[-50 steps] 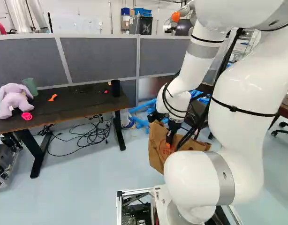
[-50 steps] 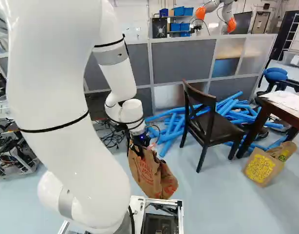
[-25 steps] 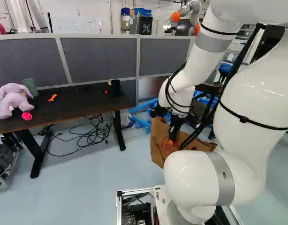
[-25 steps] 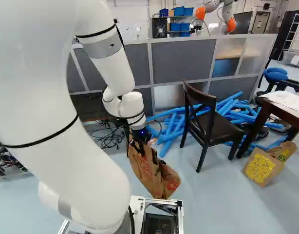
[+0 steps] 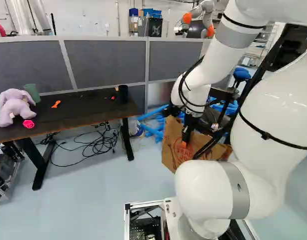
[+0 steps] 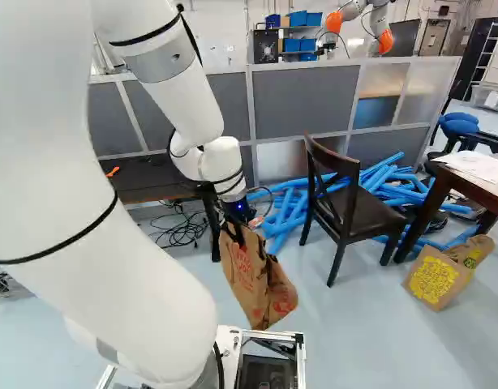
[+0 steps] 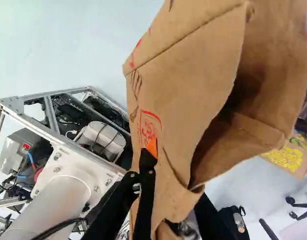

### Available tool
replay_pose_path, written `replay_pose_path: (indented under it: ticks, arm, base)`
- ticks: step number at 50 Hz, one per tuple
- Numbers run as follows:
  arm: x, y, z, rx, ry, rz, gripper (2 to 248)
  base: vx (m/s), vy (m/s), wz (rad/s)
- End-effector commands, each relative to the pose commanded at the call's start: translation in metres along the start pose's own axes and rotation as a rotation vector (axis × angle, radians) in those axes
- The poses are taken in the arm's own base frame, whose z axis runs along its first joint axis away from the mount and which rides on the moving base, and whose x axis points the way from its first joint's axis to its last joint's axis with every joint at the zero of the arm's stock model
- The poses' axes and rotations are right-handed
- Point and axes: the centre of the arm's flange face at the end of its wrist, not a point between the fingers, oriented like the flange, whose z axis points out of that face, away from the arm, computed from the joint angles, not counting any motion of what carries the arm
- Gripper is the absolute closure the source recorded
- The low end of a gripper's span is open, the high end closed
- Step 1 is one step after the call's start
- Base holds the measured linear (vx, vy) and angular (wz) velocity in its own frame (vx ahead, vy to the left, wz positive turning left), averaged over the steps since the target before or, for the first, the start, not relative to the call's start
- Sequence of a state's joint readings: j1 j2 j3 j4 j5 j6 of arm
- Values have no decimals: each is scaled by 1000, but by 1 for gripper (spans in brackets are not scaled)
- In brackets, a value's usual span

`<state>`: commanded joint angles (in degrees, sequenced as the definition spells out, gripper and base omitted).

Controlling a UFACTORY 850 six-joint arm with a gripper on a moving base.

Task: Pick up the bag on the ground and place it on the table

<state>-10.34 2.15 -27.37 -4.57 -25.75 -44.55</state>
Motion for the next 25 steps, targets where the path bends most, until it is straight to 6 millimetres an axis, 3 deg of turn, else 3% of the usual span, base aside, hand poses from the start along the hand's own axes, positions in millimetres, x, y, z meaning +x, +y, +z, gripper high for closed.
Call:
replay_pose_path:
  ticks: [25]
  arm:
    - [20, 12, -36, -9, 16, -1, 229]
  base:
    - [0, 0, 0]
